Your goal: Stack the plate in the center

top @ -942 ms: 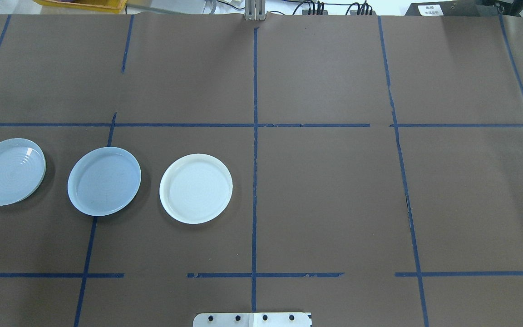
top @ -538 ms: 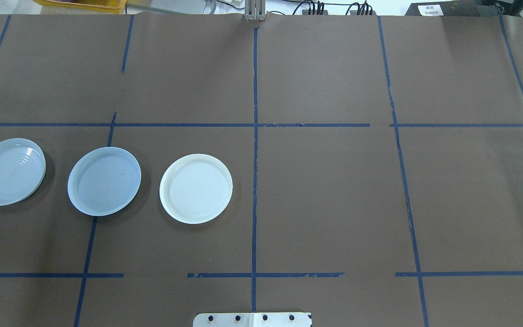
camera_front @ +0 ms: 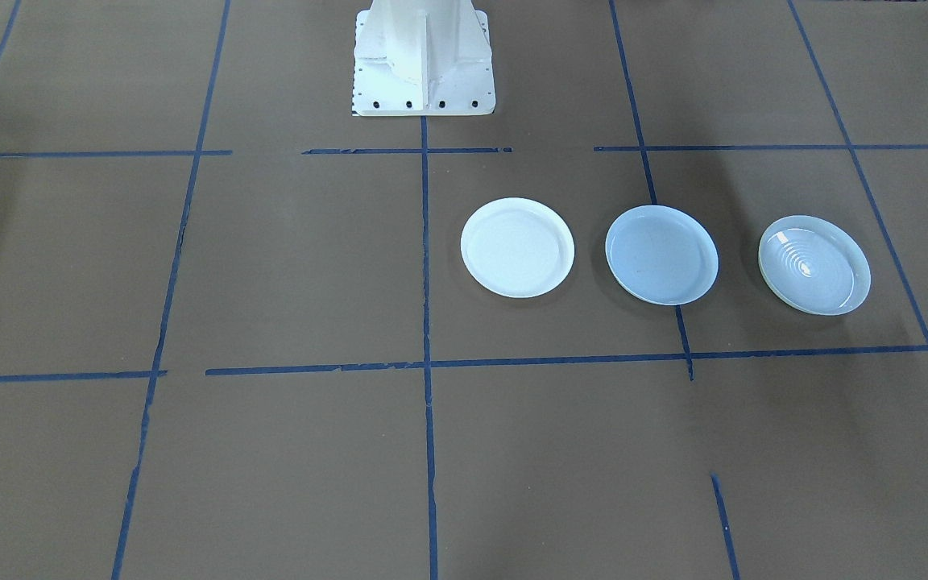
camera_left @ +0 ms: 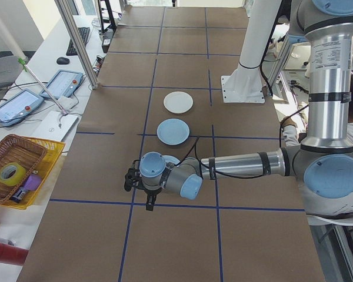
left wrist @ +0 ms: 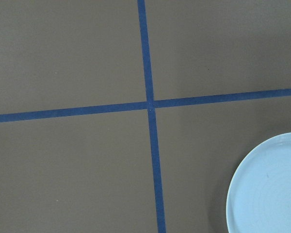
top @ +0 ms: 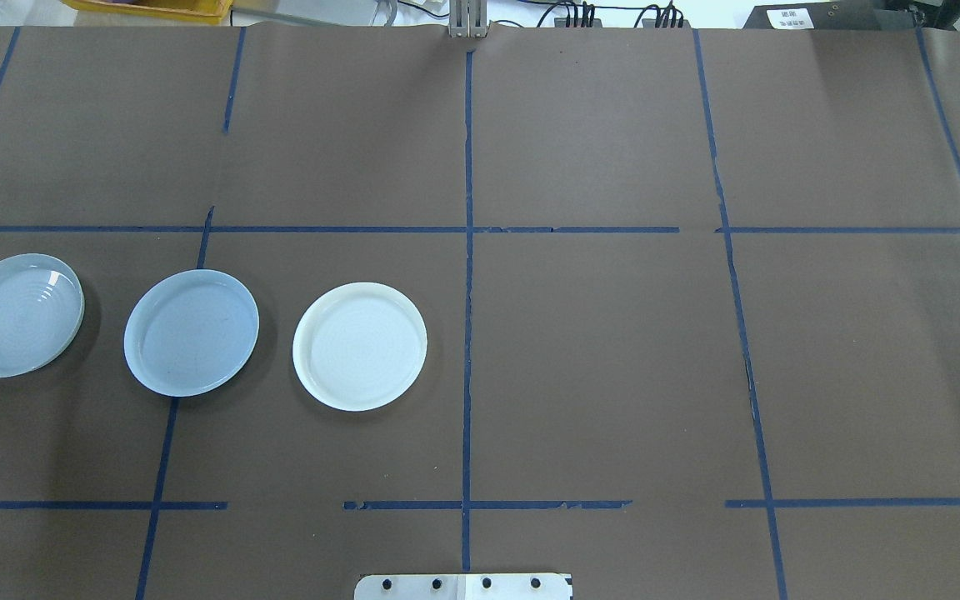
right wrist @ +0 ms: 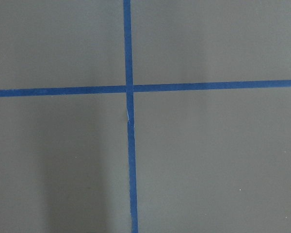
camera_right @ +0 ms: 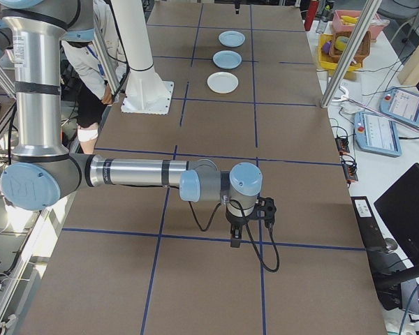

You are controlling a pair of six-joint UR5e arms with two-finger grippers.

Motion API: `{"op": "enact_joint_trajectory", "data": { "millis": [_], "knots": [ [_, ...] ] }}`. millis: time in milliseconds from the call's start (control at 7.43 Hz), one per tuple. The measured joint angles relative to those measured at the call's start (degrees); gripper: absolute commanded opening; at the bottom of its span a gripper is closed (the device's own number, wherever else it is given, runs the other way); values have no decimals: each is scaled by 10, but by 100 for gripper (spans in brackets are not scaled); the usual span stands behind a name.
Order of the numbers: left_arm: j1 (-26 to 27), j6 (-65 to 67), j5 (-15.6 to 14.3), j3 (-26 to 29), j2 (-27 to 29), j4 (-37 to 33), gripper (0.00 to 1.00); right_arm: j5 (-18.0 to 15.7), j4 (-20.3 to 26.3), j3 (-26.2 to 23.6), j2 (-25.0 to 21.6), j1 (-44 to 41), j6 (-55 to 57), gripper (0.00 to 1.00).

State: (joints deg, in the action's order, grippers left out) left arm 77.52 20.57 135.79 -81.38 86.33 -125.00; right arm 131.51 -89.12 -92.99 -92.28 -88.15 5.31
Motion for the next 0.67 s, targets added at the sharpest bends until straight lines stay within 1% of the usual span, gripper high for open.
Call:
{"op": "enact_joint_trajectory", "data": {
  "millis": [135, 404, 538, 673],
  "knots": [
    [-31, 46, 0, 14, 0, -38, 100, 0, 0, 0, 0, 0, 0, 100],
    [-72, 91, 6, 28, 4, -66, 98, 0, 0, 0, 0, 0, 0, 100],
    [-81, 96, 13, 37, 8, -69, 95, 0, 0, 0, 0, 0, 0, 100],
    [-87, 99, 18, 45, 12, -70, 89, 0, 0, 0, 0, 0, 0, 100]
  ]
}}
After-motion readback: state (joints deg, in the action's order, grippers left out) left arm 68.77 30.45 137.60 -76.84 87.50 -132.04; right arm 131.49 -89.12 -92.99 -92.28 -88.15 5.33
